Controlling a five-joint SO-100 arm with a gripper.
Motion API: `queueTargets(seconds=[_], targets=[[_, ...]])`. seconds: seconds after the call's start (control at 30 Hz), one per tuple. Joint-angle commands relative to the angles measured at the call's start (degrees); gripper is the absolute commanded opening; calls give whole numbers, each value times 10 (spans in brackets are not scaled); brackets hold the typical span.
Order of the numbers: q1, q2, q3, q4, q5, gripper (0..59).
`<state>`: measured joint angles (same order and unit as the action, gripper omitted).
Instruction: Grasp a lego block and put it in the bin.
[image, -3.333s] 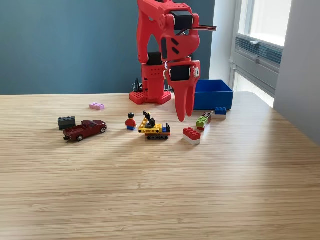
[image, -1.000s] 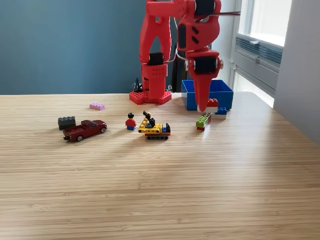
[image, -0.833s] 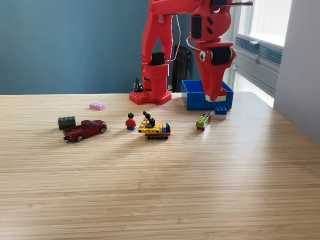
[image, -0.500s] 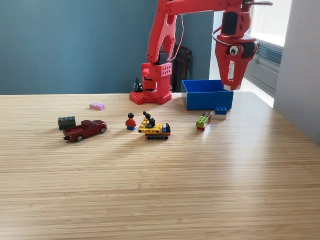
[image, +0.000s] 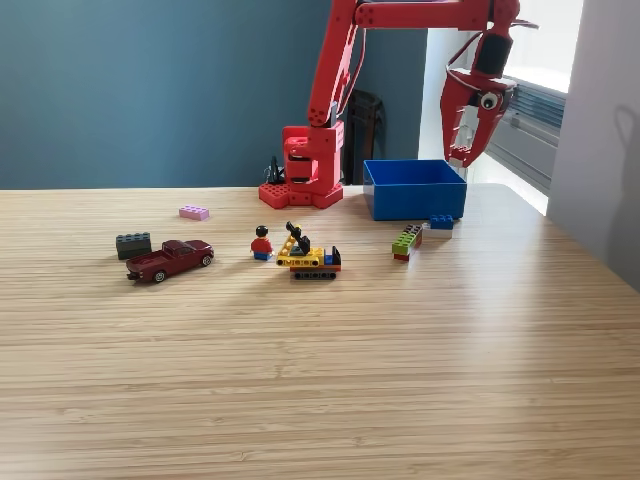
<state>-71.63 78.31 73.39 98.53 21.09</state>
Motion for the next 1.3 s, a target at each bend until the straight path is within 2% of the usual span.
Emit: queueTargets(seconds=[0.03, 0.4, 0.5, 0.6, 0.67, 0.83, 0.9, 1.07, 1.23, 1.3], targets=[[-9, 19, 32, 21, -15, 0], [-6, 20, 127, 32, -89, 0], [-6, 20, 127, 32, -104, 11], [-8, 18, 117, 32, -106, 189], [-11, 20, 106, 33, -110, 278], [-17, 20, 64, 36, -115, 310], [-18, 20, 40, 37, -112, 299], [-15, 20, -54, 37, -93, 185], [7, 20, -176, 37, -54, 0], [17, 18, -209, 37, -36, 0]])
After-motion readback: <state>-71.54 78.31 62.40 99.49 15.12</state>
